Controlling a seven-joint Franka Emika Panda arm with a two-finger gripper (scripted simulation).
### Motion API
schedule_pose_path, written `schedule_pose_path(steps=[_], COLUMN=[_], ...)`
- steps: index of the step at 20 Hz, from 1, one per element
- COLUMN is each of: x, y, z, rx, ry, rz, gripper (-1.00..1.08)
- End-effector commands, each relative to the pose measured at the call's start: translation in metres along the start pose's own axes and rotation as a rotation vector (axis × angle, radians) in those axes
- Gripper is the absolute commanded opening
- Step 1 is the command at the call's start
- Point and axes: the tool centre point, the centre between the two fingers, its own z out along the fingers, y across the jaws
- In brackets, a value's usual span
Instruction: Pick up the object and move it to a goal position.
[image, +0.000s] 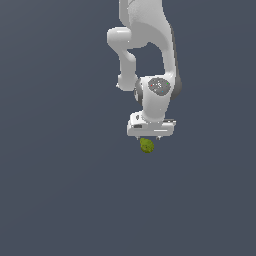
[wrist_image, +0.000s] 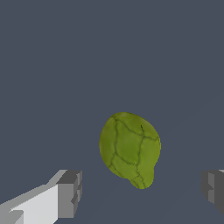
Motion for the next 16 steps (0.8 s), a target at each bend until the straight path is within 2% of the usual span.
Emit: schedule_pose_path(steps=[1, 16], x=[0.0, -0.001], y=[0.0, -0.001], z=[0.0, 0.05], rx=[0.0, 0.0], ry=[0.001, 0.001], rz=[0.001, 0.001], gripper=[1.0, 1.0])
